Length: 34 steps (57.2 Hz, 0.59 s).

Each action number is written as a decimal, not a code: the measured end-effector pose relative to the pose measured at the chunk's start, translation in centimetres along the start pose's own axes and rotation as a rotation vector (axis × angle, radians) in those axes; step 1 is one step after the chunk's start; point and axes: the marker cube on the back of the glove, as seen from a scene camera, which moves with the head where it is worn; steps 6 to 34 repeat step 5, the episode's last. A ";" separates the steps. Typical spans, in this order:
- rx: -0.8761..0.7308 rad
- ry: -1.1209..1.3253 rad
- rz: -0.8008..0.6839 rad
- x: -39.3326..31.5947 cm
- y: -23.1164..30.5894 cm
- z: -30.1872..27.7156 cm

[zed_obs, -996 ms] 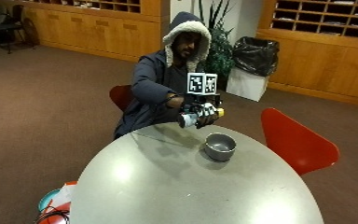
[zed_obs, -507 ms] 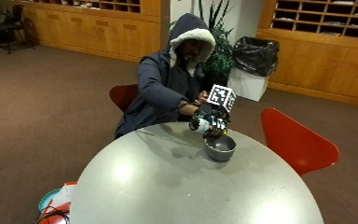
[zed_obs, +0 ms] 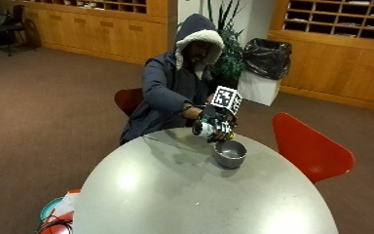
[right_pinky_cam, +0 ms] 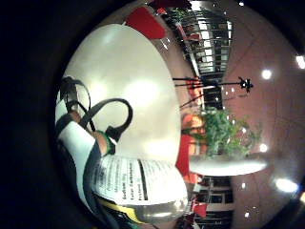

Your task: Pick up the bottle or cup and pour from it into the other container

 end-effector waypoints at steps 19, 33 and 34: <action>0.006 -0.044 0.007 0.7 0.3 0.1; 0.006 -0.044 0.007 0.7 0.3 0.1; 0.006 -0.044 0.007 0.7 0.3 0.1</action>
